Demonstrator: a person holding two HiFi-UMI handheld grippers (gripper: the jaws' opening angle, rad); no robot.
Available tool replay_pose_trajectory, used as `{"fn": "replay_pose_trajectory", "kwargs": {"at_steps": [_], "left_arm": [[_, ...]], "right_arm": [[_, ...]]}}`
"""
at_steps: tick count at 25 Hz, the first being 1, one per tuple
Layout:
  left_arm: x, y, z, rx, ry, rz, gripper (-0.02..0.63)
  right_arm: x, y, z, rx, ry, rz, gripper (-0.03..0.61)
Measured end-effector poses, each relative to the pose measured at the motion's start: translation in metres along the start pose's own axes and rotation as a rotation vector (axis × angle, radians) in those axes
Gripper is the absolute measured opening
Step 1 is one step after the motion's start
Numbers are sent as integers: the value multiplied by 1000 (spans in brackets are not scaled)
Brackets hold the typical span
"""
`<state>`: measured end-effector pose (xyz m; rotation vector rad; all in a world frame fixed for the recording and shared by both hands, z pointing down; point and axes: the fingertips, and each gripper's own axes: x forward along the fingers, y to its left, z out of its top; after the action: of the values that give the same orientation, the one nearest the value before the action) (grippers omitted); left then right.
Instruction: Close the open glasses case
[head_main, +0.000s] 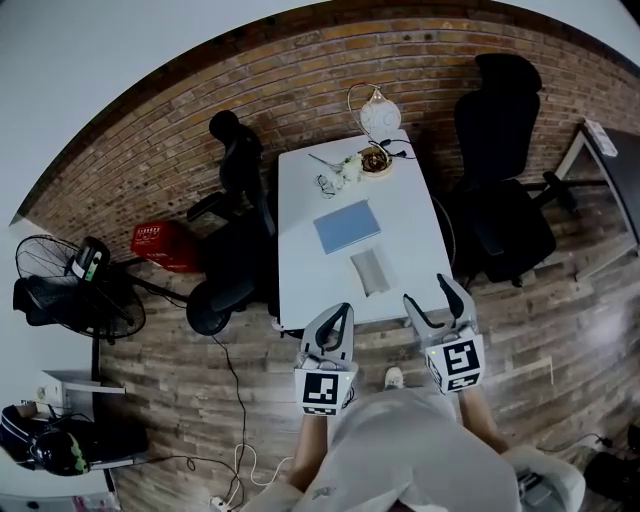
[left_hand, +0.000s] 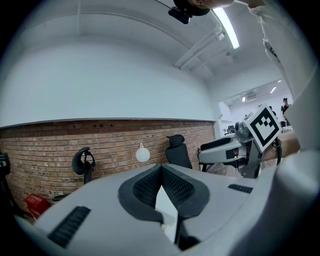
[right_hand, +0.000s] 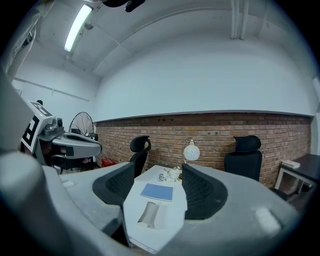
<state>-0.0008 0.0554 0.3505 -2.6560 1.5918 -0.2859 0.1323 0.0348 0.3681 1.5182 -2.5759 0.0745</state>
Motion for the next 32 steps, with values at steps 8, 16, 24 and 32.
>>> {"fn": "replay_pose_trajectory", "kwargs": {"at_steps": [8,16,24,32], "left_arm": [[17,-2,3,7,-9,6,5],[29,-4,3,12,-11,-11,5],[43,3,0,4,-7,-33,5],[74,18,-7,-12,14,-70,5]], "right_arm": [[15,-14,1,8,-17,18,299],[19,-22,-3,20,1,10,299],[28,-28,-5,37,9,-25,299],[54,-41,-7,24,26,-49,299]]}}
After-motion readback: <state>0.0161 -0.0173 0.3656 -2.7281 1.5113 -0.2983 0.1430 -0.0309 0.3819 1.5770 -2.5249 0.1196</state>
